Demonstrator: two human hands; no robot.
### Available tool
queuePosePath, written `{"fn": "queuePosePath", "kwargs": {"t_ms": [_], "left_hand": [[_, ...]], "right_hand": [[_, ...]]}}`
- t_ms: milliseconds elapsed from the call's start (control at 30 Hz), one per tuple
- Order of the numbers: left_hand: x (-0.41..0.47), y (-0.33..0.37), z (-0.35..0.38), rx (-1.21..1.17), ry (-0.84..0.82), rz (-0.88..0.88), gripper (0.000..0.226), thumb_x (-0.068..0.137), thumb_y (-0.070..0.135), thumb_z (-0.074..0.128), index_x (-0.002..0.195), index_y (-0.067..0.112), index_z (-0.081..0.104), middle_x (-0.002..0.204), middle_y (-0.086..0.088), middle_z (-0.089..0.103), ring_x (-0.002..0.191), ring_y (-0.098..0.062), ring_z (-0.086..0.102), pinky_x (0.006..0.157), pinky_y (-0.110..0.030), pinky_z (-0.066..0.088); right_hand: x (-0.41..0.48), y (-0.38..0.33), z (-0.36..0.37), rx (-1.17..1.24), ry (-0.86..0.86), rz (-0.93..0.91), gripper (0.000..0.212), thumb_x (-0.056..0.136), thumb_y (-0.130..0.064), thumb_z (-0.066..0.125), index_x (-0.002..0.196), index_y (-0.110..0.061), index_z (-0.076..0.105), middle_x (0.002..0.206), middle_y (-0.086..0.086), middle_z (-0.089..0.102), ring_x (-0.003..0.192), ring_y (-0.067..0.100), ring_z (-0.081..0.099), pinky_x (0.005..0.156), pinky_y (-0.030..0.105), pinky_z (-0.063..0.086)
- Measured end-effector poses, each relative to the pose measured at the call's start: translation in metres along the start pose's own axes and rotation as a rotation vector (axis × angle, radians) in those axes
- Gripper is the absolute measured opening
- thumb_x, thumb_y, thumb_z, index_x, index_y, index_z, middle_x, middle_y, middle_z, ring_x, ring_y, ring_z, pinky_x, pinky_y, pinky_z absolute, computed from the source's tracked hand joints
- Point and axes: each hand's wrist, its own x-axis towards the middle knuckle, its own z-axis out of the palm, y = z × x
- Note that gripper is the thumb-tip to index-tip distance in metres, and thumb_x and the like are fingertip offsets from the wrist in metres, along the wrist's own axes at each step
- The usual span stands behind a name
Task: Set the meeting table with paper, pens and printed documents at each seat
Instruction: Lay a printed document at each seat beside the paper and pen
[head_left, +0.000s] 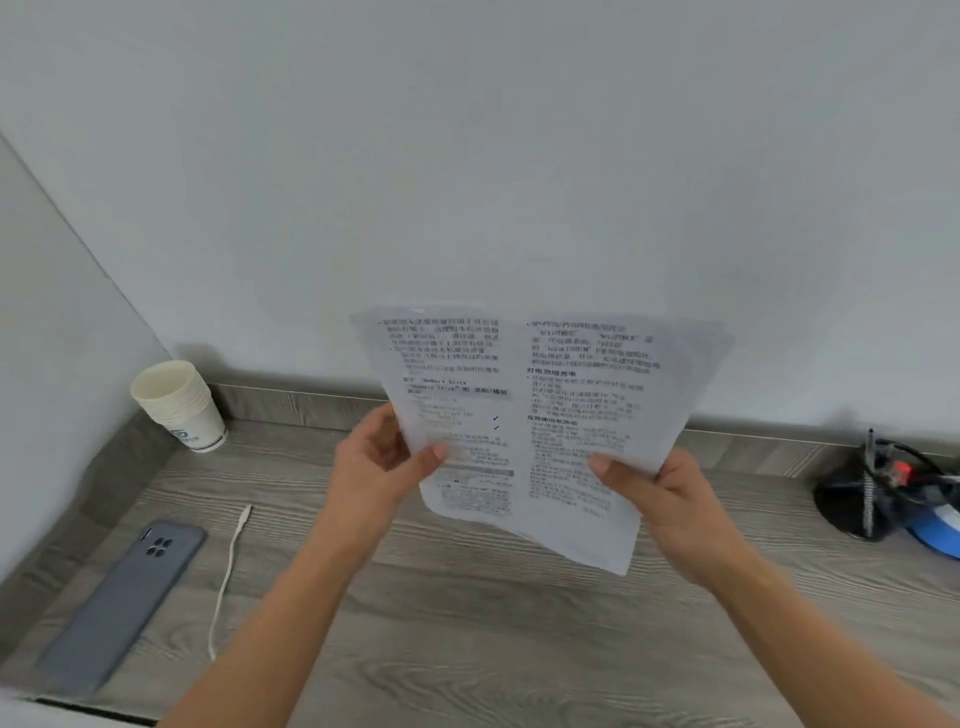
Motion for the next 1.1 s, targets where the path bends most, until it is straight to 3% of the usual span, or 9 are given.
{"fn": "queuePosePath", "kwargs": {"t_ms": [67, 200, 333, 467, 567, 667, 767, 900, 1100], "left_hand": [[0.003, 0.003, 0.005, 0.032, -0.032, 0.018, 0.034, 0.075, -0.002, 0.072, 0.108, 0.008, 0.067, 0.104, -0.002, 0.076, 0.097, -0.017, 0.071, 0.077, -0.023, 0.058], [0.001, -0.019, 0.014, 0.121, -0.11, -0.101, 0.029, 0.075, 0.002, 0.075, 0.102, 0.008, 0.071, 0.101, -0.001, 0.076, 0.097, -0.023, 0.072, 0.074, -0.029, 0.059], [-0.008, -0.032, 0.034, 0.121, -0.138, -0.127, 0.028, 0.079, 0.006, 0.074, 0.106, 0.011, 0.071, 0.105, -0.003, 0.075, 0.099, -0.023, 0.071, 0.081, -0.04, 0.059], [-0.016, -0.034, 0.05, 0.049, -0.042, -0.076, 0.023, 0.084, 0.003, 0.067, 0.106, 0.011, 0.07, 0.102, 0.0, 0.076, 0.093, -0.018, 0.073, 0.072, -0.032, 0.06], [-0.025, -0.048, 0.053, 0.064, -0.003, -0.131, 0.024, 0.084, 0.003, 0.068, 0.103, 0.018, 0.07, 0.1, 0.006, 0.076, 0.093, -0.015, 0.072, 0.071, -0.029, 0.059], [-0.032, -0.058, 0.053, 0.105, -0.018, -0.189, 0.029, 0.082, 0.004, 0.071, 0.104, 0.022, 0.071, 0.104, 0.006, 0.075, 0.099, -0.016, 0.071, 0.078, -0.033, 0.059], [-0.03, -0.05, 0.046, 0.11, -0.069, -0.25, 0.027, 0.08, 0.006, 0.073, 0.103, 0.02, 0.071, 0.104, 0.004, 0.076, 0.096, -0.014, 0.072, 0.076, -0.029, 0.059], [-0.035, -0.033, 0.034, 0.066, -0.113, -0.337, 0.02, 0.086, 0.012, 0.068, 0.106, 0.013, 0.07, 0.102, -0.004, 0.076, 0.091, -0.023, 0.073, 0.075, -0.041, 0.06], [-0.08, -0.039, 0.021, -0.28, 0.069, -0.573, 0.027, 0.089, 0.008, 0.06, 0.116, 0.005, 0.062, 0.105, -0.019, 0.073, 0.093, -0.038, 0.071, 0.069, -0.047, 0.06]], "right_hand": [[0.004, 0.003, -0.009, -0.005, 0.016, 0.006, 0.028, 0.086, -0.008, 0.059, 0.112, -0.016, 0.07, 0.113, -0.004, 0.074, 0.104, 0.016, 0.071, 0.082, 0.027, 0.059], [0.003, 0.032, -0.025, -0.048, -0.016, 0.119, 0.032, 0.085, -0.007, 0.068, 0.116, -0.014, 0.069, 0.118, 0.004, 0.073, 0.109, 0.024, 0.069, 0.095, 0.049, 0.055], [-0.003, 0.05, -0.029, -0.061, -0.025, 0.155, 0.036, 0.087, -0.011, 0.068, 0.122, -0.021, 0.066, 0.122, -0.001, 0.071, 0.115, 0.02, 0.066, 0.098, 0.044, 0.052], [-0.003, 0.054, -0.035, -0.033, 0.048, 0.132, 0.032, 0.088, -0.01, 0.067, 0.119, -0.017, 0.068, 0.119, 0.001, 0.072, 0.112, 0.021, 0.068, 0.096, 0.048, 0.053], [-0.009, 0.064, -0.035, -0.106, 0.035, 0.136, 0.035, 0.087, -0.014, 0.069, 0.12, -0.025, 0.067, 0.121, -0.005, 0.071, 0.115, 0.015, 0.065, 0.099, 0.043, 0.052], [-0.016, 0.074, -0.033, -0.165, 0.031, 0.153, 0.034, 0.091, -0.014, 0.066, 0.122, -0.028, 0.064, 0.122, -0.009, 0.07, 0.117, 0.01, 0.063, 0.099, 0.035, 0.052], [-0.018, 0.069, -0.032, -0.203, 0.058, 0.175, 0.025, 0.092, -0.013, 0.064, 0.113, -0.026, 0.068, 0.115, -0.007, 0.074, 0.108, 0.012, 0.069, 0.089, 0.032, 0.057], [-0.021, 0.05, -0.024, -0.201, 0.003, 0.212, 0.023, 0.091, -0.014, 0.062, 0.114, -0.014, 0.067, 0.107, -0.002, 0.076, 0.097, 0.019, 0.074, 0.08, 0.037, 0.061], [-0.034, 0.042, -0.01, -0.035, -0.197, 0.361, 0.026, 0.091, -0.01, 0.06, 0.116, -0.007, 0.066, 0.111, 0.011, 0.075, 0.1, 0.033, 0.072, 0.084, 0.05, 0.058]]}}
